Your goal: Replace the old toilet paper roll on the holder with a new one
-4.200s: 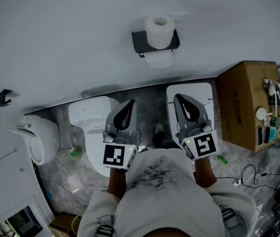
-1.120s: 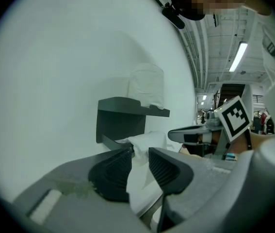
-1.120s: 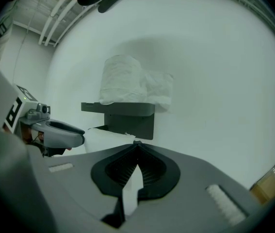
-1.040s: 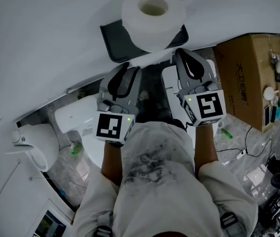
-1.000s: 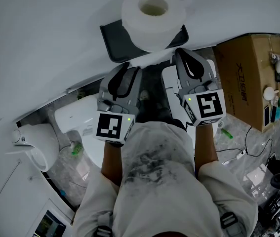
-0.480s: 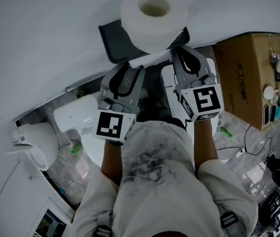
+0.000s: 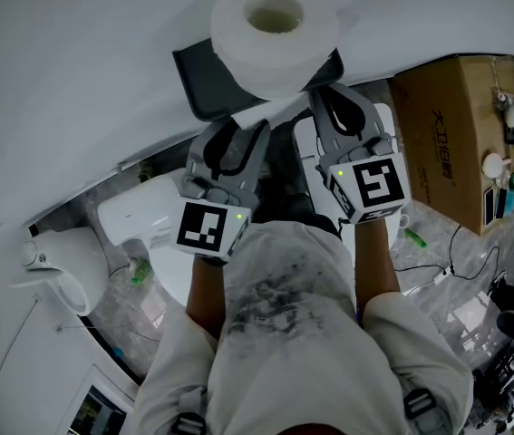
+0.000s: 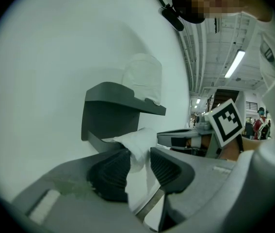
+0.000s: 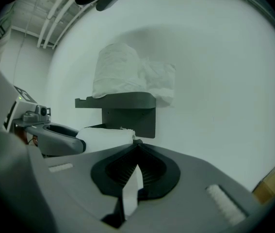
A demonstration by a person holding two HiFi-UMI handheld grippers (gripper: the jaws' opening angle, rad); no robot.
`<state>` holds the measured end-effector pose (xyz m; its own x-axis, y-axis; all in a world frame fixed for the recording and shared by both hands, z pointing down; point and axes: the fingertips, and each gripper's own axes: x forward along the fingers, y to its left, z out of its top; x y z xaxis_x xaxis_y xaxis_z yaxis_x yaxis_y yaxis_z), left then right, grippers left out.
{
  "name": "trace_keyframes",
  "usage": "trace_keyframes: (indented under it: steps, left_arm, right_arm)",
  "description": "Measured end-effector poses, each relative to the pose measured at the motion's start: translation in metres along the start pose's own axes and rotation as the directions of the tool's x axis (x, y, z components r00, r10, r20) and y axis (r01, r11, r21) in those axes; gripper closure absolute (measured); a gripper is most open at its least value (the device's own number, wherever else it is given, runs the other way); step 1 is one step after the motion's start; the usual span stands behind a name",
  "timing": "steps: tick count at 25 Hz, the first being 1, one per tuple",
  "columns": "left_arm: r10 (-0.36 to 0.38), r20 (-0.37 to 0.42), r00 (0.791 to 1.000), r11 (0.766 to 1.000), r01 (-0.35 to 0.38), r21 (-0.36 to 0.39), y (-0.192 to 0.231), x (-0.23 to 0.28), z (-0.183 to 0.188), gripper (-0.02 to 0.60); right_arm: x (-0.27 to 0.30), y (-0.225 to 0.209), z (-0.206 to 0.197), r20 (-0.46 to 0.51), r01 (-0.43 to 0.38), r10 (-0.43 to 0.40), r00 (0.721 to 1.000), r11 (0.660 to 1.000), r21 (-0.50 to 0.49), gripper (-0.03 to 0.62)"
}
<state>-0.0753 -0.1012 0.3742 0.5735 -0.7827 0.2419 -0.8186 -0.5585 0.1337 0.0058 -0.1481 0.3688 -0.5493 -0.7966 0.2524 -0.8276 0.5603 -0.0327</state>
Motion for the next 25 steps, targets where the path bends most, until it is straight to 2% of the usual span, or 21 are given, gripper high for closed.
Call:
trace_keyframes:
  steps: [5, 8, 12, 25]
  left_arm:
    - [-0.015, 0.010, 1.000, 1.000, 0.015, -0.002, 0.000, 0.002, 0.002, 0.456]
    - [-0.026, 0.016, 1.000, 1.000, 0.026, -0.007, -0.001, 0.004, 0.003, 0.496]
    - [-0.058, 0.008, 0.998, 0.998, 0.058, 0.000, -0.003, 0.007, 0.003, 0.511]
    - [-0.122, 0.011, 0.992, 0.993, 0.122, 0.000, -0.015, 0.013, 0.009, 0.535]
  right_arm:
    - [-0.001, 0.000, 0.000, 0.005, -0.003, 0.003, 1.000, 1.000, 0.015, 0.594]
    - [-0.001, 0.002, -0.002, 0.000, -0.007, 0.007, 1.000, 1.000, 0.015, 0.594]
    - [-0.002, -0.001, -0.003, -0.004, 0.000, 0.000, 1.000, 1.000, 0.015, 0.594]
    - [-0.016, -0.004, 0.001, 0.003, 0.032, -0.032, 0.999, 0.999, 0.005, 0.594]
